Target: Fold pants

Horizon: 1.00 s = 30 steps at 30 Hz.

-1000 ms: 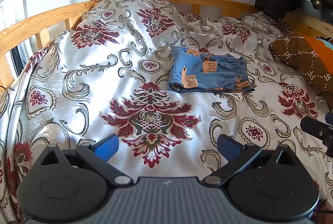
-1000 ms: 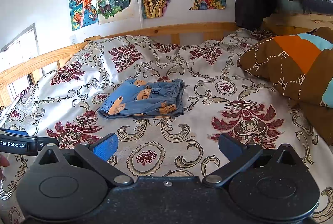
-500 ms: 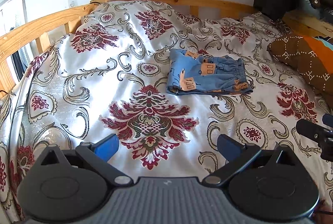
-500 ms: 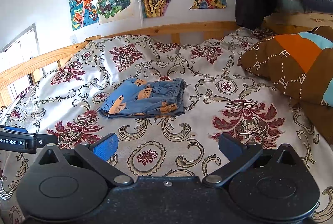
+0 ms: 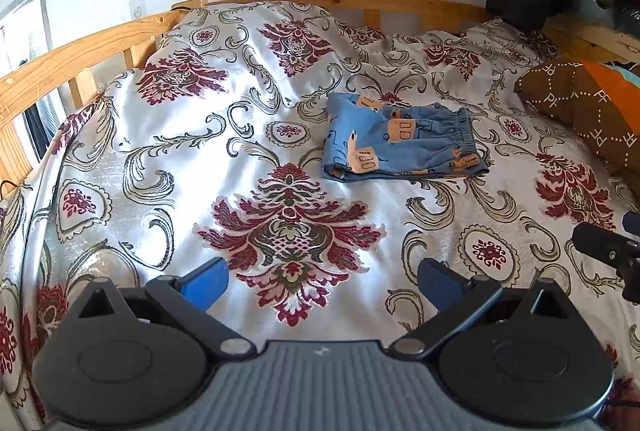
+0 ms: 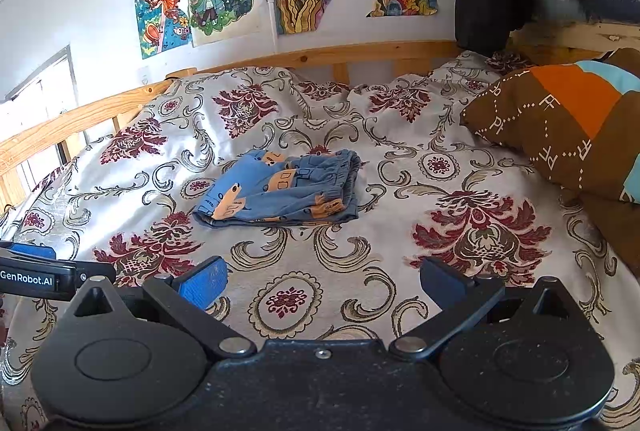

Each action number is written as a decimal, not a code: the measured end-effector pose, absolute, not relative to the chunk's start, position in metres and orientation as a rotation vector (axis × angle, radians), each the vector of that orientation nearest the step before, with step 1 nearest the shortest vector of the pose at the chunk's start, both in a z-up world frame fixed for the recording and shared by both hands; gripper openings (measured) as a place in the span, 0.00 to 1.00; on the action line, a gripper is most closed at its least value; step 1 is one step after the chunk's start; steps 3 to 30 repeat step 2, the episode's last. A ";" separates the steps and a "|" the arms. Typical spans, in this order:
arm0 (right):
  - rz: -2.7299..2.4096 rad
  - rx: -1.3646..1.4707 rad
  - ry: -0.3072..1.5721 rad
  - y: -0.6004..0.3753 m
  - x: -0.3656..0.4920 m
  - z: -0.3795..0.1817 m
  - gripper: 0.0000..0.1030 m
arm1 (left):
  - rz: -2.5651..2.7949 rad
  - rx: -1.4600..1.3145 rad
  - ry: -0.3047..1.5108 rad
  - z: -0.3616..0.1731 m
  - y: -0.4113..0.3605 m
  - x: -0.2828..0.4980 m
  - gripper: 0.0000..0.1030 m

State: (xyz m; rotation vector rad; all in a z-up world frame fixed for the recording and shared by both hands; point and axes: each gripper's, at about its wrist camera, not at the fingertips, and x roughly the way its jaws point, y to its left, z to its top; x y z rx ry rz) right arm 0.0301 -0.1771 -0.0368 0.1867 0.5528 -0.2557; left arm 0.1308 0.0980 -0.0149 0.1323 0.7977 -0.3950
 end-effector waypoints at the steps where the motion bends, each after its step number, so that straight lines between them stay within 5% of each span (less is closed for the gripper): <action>1: -0.255 0.188 0.555 -0.177 0.030 -0.037 0.99 | -0.395 0.132 0.800 -0.016 0.098 0.132 1.00; 30: -0.255 0.189 0.557 -0.175 0.031 -0.038 0.99 | -0.392 0.134 0.803 -0.016 0.098 0.133 1.00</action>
